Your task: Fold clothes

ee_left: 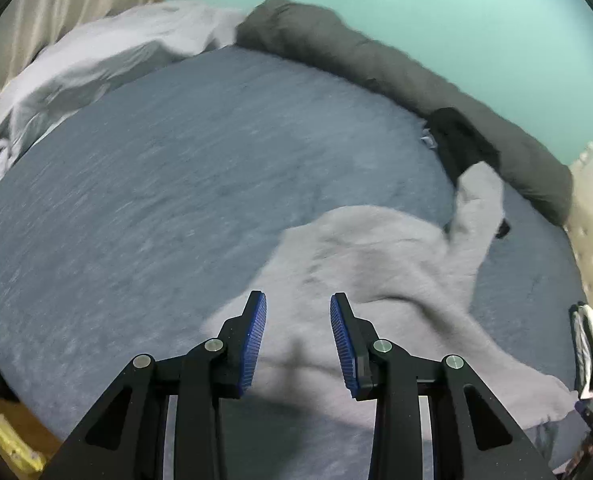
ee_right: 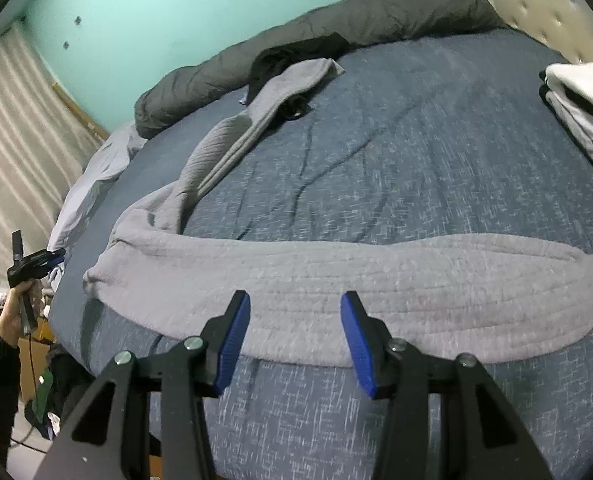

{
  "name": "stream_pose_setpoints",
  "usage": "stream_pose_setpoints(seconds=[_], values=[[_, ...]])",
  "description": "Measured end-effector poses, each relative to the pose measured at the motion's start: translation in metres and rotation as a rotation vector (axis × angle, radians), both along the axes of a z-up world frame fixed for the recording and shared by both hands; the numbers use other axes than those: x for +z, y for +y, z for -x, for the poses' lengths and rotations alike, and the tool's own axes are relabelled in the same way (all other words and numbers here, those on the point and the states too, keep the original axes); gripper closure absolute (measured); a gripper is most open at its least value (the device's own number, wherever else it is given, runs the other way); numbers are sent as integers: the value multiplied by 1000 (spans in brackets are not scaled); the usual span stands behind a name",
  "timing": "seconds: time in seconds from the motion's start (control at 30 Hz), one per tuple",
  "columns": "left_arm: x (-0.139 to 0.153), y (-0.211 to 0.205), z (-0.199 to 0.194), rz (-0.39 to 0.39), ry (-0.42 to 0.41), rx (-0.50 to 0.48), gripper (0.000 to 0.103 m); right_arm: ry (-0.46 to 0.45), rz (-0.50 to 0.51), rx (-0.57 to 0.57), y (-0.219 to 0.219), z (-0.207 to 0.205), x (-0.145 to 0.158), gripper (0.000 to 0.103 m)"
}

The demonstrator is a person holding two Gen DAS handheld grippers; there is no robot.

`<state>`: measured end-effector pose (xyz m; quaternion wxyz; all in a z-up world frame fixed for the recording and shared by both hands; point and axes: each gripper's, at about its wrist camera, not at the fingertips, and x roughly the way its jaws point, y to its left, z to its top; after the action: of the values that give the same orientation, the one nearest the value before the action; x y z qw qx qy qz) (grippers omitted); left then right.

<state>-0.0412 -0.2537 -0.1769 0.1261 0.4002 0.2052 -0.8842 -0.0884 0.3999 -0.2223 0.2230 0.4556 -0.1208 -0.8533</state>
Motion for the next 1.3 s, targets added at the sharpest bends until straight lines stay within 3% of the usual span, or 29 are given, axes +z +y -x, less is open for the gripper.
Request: stream_pose_setpoints(seconds=[0.13, 0.2, 0.33, 0.53, 0.83, 1.13, 1.3], values=[[6, 38, 31, -5, 59, -34, 67, -23, 4, -16, -2, 23, -4, 54], [2, 59, 47, -22, 83, -56, 67, -35, 13, -27, -3, 36, -6, 49], [-17, 101, 78, -60, 110, -104, 67, -63, 21, -39, -8, 66, -12, 48], [-56, 137, 108, -106, 110, -134, 67, -75, -59, -11, -28, 107, -19, 48], [-94, 144, 129, -109, 98, -137, 66, -89, -159, 59, -70, 172, -36, 48], [-100, 142, 143, -96, 60, -170, 66, -67, -146, 100, -143, 242, -49, 45], [-101, 146, 147, -74, 53, -193, 59, -61, -130, 100, -180, 276, -52, 41]])
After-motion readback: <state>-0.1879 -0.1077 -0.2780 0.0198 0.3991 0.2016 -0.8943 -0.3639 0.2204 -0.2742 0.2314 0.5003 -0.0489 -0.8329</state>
